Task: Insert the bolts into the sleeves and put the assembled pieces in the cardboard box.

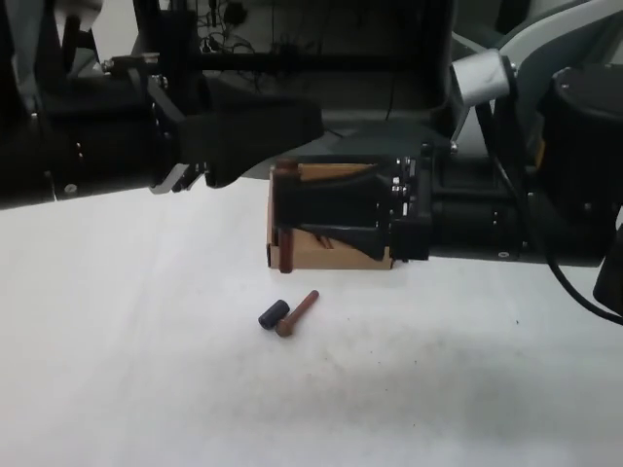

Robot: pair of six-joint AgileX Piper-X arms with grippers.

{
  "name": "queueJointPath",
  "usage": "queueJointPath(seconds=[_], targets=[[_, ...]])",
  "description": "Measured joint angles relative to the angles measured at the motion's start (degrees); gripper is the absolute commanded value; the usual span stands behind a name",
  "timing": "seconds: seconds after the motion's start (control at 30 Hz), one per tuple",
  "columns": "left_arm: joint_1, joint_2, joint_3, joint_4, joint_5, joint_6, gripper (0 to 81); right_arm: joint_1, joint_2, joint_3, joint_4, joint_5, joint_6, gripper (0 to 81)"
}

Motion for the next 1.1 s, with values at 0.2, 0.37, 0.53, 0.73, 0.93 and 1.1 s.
queueJointPath(seconds=[0.2,0.37,0.53,0.73,0.93,1.1], targets=[[0.00,-0.15,0.00,1.04,0.08,-0.18,70.0,0.00,0.00,0.00,2.04,0.84,-0.40,0.4],[0.05,-2.68,0.00,1.44,0.08,-0.18,70.0,0.00,0.00,0.00,3.13,2.63,-1.24,0.4],[0.52,-8.58,0.00,6.79,-0.08,4.55,69.6,-1.23,0.00,0.00,4.59,5.47,-1.41,0.4],[2.52,-18.11,0.00,26.89,-5.29,16.28,65.0,-1.96,0.00,-0.17,5.19,8.18,-2.13,0.4],[2.95,-29.03,0.00,46.03,-24.49,23.45,65.0,-0.80,-2.38,-0.14,8.39,16.31,-3.70,0.4],[2.91,-31.10,0.00,54.13,-30.31,23.85,64.0,1.93,-6.93,-0.42,16.79,27.49,-8.12,0.4]])
